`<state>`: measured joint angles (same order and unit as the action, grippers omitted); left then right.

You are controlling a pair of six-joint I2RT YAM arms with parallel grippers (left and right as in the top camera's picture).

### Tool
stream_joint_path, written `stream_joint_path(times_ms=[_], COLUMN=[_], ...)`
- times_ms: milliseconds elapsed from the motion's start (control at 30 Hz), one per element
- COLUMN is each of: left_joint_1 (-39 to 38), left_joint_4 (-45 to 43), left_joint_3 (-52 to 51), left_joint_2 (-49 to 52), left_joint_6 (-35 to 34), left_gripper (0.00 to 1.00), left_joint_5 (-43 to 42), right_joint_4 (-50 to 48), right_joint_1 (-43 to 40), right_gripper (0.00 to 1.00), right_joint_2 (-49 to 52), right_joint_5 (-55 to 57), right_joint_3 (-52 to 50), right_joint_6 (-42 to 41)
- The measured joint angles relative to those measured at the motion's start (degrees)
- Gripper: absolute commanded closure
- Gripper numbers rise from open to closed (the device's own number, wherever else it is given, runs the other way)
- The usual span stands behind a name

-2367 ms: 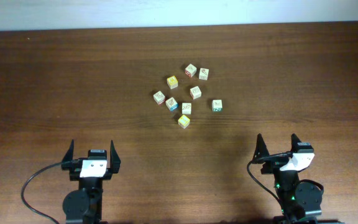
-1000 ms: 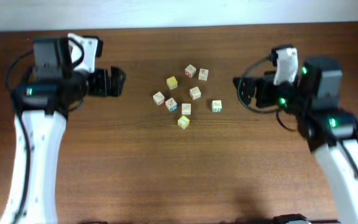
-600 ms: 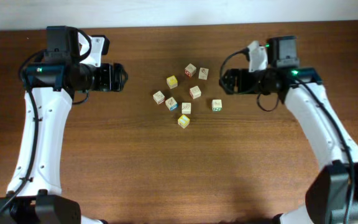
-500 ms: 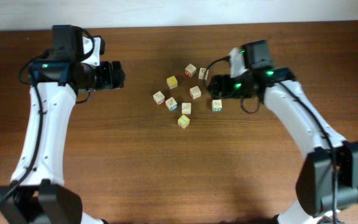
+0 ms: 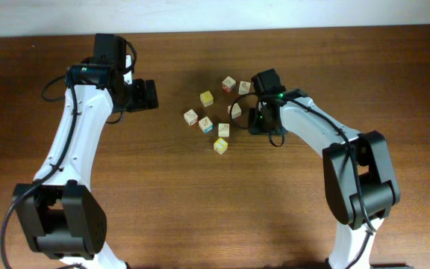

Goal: Rotate 4 blocks

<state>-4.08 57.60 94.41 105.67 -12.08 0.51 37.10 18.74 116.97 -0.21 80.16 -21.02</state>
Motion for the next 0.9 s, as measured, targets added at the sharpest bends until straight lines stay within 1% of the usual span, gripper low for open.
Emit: stream_joint_path(times_ms=[33, 133, 167, 200, 233, 300, 367, 400, 533, 633, 700, 767, 900], left_joint_1=[0.0, 0.0, 0.0, 0.0, 0.0, 0.0, 0.0, 0.0, 0.0, 0.0, 0.0, 0.0, 0.0], left_joint_4=[0.0, 0.0, 0.0, 0.0, 0.0, -0.1, 0.1, 0.0, -0.1, 0.0, 0.0, 0.0, 0.0], left_joint_3=[0.0, 0.0, 0.0, 0.0, 0.0, 0.0, 0.0, 0.0, 0.0, 0.0, 0.0, 0.0, 0.0], left_joint_2=[0.0, 0.0, 0.0, 0.0, 0.0, 0.0, 0.0, 0.0, 0.0, 0.0, 0.0, 0.0, 0.0], left_joint_6=[0.0, 0.0, 0.0, 0.0, 0.0, 0.0, 0.0, 0.0, 0.0, 0.0, 0.0, 0.0, 0.0], left_gripper=[0.01, 0.01, 0.01, 0.01, 0.01, 0.01, 0.01, 0.01, 0.01, 0.01, 0.01, 0.01, 0.01], left_joint_5=[0.0, 0.0, 0.0, 0.0, 0.0, 0.0, 0.0, 0.0, 0.2, 0.2, 0.2, 0.2, 0.2], right_joint_4=[-0.4, 0.3, 5.7, 8.4, 14.1, 21.7, 26.7, 27.1, 25.2, 19.8, 18.3, 18.1, 18.4], right_joint_1=[0.0, 0.0, 0.0, 0.0, 0.0, 0.0, 0.1, 0.3, 3.3, 4.0, 4.0, 4.0, 4.0], right_gripper=[0.71, 0.73, 0.73, 0.73, 0.73, 0.73, 0.73, 0.73, 0.73, 0.72, 0.61, 0.56, 0.53], right_joint_2=[0.0, 0.0, 0.0, -0.3, -0.4, -3.2, -5.1, -5.3, -5.2, -5.2, -5.3, -5.3, -5.3], right_joint_5=[0.0, 0.0, -0.1, -0.2, -0.7, -1.8, -3.1, -4.2, -6.2, -6.4, -6.6, -6.6, -6.6], right_joint_3=[0.0, 0.4, 3.2, 5.0, 7.4, 10.5, 11.5, 10.6, 0.6, -4.2, -5.2, -5.5, -5.4], right_joint_6=[0.0, 0.0, -0.1, 0.0, 0.0, 0.0, 0.0, 0.0, -2.4, -3.1, -3.2, -3.5, -3.5])
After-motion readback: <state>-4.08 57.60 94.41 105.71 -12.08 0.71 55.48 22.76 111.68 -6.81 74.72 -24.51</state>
